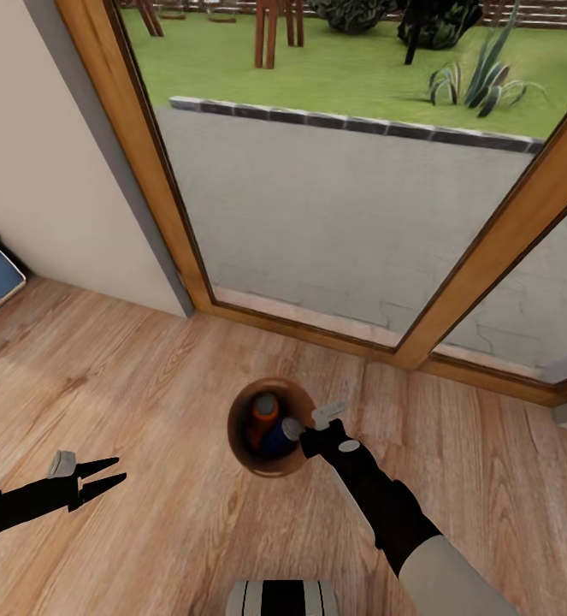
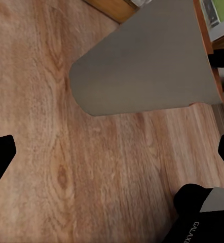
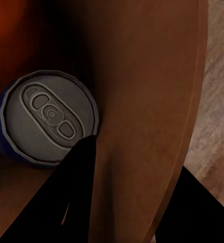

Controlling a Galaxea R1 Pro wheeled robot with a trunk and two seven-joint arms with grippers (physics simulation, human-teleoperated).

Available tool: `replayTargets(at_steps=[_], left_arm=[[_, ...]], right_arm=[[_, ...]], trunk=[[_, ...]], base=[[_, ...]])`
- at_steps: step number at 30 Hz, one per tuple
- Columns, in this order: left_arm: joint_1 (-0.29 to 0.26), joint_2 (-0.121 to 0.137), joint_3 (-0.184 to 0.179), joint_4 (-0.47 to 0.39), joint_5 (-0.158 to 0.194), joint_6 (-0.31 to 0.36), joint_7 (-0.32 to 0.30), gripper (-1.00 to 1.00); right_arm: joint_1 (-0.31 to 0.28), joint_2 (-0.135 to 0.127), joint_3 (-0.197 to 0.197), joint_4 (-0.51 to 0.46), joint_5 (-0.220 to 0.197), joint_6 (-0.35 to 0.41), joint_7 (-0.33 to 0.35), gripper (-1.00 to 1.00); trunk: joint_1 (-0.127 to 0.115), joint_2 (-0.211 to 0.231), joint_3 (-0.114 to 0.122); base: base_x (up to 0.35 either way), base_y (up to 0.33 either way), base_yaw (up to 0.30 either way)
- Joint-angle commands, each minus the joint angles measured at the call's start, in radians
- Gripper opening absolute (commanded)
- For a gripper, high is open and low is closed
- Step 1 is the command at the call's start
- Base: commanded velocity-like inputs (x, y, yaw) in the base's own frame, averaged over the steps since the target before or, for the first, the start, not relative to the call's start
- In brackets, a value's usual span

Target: Put the three can of soda from the living room inside the tash can in the kitchen.

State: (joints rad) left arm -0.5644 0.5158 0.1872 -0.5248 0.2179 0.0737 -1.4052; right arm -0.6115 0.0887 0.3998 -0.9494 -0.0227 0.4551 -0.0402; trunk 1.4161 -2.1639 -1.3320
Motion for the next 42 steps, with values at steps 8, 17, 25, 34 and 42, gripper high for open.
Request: replayTargets(at_steps=[8,17,25,34,42], left_arm=[[0.000,0.000,0.000,0.000,0.000,0.000,0.000,1.00],[0.000,0.000,0.000,0.000,0.000,0.000,0.000,1.00],[0.000,0.000,0.000,0.000,0.000,0.001,0.000,1.00],[0.000,0.000,0.000,0.000,0.000,0.001,0.000,1.00],[0.000,0.001,0.000,0.000,0.000,0.001,0.000,1.00]], right_arm=[[-0.001,0.001,0.001,0.003,-0.005,-0.001,0.000,-1.00],[-0.001,0.001,0.001,0.003,-0.005,-0.001,0.000,-1.00],[-0.001,0.002,0.001,0.004,-0.005,-0.001,0.000,-1.00],[-0.001,0.002,0.001,0.004,-0.005,-0.001,0.000,-1.00],[-0.001,0.002,0.001,0.004,-0.005,-0.001,0.000,-1.00]], trunk=[[0.015,-0.028,-0.012],[0.023,-0.042,-0.019],[0.031,-0.056,-0.025],[0.050,-0.091,-0.041],[0.069,-0.126,-0.056]], base=[[0.000,0.000,0.000],[0.000,0.000,0.000],[0.000,0.000,0.000],[0.000,0.000,0.000],[0.000,0.000,0.000]])
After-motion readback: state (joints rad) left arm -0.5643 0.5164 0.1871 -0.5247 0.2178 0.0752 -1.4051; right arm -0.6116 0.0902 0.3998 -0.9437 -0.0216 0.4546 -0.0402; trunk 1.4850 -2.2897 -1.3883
